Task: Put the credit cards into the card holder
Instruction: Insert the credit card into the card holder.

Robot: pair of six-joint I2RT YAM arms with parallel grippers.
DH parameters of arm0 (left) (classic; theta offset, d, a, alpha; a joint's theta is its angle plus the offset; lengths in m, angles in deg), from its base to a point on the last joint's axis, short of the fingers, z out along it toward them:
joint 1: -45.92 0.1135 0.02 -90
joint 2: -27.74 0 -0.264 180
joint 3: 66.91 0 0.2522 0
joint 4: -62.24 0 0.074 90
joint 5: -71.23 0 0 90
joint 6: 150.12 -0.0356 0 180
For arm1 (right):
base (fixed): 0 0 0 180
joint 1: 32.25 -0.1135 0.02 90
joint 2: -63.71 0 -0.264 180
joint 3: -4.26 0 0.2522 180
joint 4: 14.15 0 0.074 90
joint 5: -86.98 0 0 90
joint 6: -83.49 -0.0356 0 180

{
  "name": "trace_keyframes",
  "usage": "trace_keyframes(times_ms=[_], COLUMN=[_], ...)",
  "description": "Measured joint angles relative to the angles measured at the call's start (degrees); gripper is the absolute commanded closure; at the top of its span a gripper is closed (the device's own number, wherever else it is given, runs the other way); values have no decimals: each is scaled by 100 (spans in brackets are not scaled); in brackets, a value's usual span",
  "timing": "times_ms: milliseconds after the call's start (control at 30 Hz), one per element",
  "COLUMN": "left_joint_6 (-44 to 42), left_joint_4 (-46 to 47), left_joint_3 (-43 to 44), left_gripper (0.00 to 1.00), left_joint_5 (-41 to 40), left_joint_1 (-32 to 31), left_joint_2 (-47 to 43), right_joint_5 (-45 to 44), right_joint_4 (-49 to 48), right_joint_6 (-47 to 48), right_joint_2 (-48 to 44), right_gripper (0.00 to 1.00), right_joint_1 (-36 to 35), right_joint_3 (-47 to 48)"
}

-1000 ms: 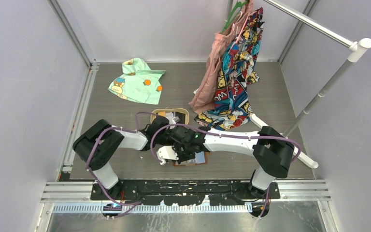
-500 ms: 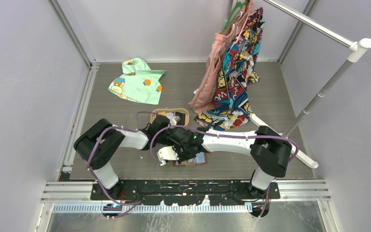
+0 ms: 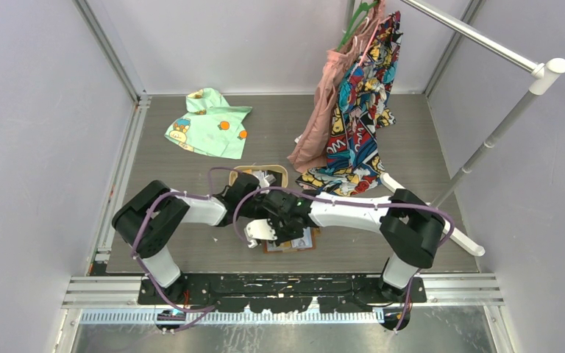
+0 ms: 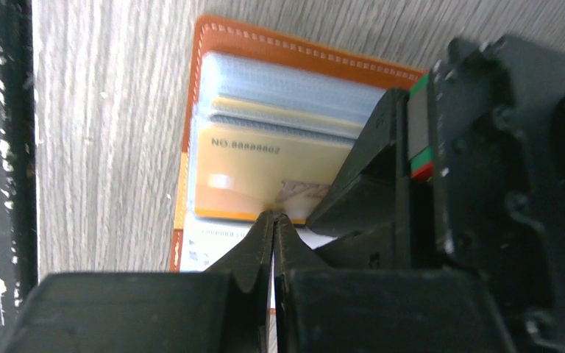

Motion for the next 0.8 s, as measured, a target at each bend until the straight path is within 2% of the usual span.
trace_keyframes(times_ms=[367,467,533,667,800], left_joint_6=[-173,-216,-280,-424,-568], left_joint_4=[-428,-490,-560,-835,-1008], left_joint_3=[39,33,4,-107,-175], left_gripper=[74,73,73,73,73], left_joint_5=[-144,-179,-223,-356,-535], left_joint_1=[70,70,74,74,74], left_joint_2=[-79,-136,-232,-616,-1193], right_joint_5=[-157,13,358,1381,2448], right_joint_4=[212,262,400,577,400], right_joint_6=[197,195,101,-404,-1290], right_joint_2=[72,63,28,-225,-601], right_gripper=[95,86,79,67,61], right_joint_1=[352,413,546,1248,1993], right_joint_3=[-63,-61,-37,105,142])
